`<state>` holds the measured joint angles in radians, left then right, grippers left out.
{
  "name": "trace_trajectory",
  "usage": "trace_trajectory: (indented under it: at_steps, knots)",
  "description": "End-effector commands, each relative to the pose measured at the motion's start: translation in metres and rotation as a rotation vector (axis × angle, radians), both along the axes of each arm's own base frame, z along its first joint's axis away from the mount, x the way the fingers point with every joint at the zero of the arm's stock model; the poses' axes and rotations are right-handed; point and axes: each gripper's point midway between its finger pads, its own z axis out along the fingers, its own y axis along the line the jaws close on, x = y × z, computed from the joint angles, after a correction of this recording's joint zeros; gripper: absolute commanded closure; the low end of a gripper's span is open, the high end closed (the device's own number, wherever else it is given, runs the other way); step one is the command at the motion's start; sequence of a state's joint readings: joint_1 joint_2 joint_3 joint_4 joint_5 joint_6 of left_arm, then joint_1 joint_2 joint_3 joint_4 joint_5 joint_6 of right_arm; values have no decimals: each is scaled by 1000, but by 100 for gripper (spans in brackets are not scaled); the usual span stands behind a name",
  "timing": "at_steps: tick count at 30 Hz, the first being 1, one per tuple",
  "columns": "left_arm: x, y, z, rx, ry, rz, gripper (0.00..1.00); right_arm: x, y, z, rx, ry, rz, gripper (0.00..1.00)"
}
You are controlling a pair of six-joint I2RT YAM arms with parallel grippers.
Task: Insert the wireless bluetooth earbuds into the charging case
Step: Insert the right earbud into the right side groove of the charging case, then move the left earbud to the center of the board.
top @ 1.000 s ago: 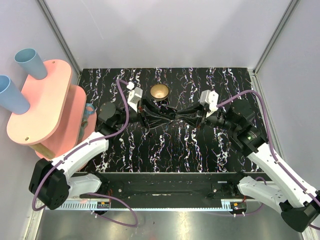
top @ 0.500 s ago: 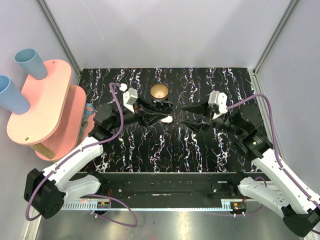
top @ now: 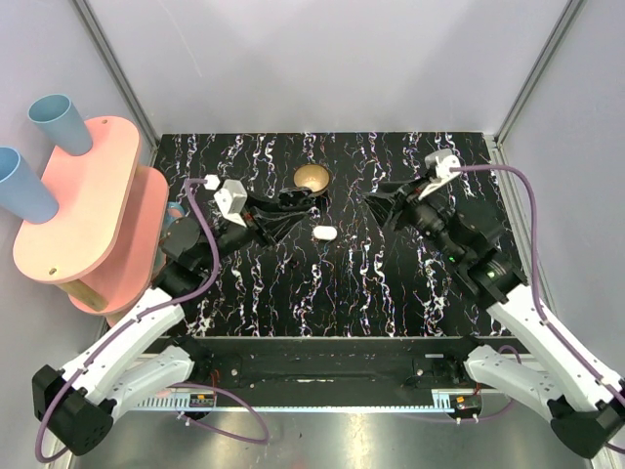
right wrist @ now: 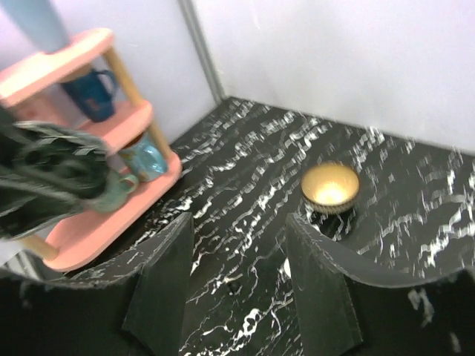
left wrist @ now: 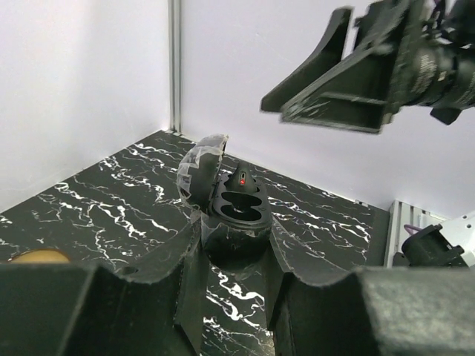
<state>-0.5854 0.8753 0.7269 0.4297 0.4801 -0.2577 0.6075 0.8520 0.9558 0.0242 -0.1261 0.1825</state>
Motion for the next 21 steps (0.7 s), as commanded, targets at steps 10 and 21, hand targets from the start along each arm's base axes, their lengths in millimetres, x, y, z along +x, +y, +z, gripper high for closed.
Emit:
trace_trajectory:
  at_steps: [10,21]
  knots:
    - [-6,32,21,-20,-81,145,100,60,52,-150,46,652,27,44]
    - [-9,36,22,-23,-76,147,100,60,133,-223,-114,857,413,55]
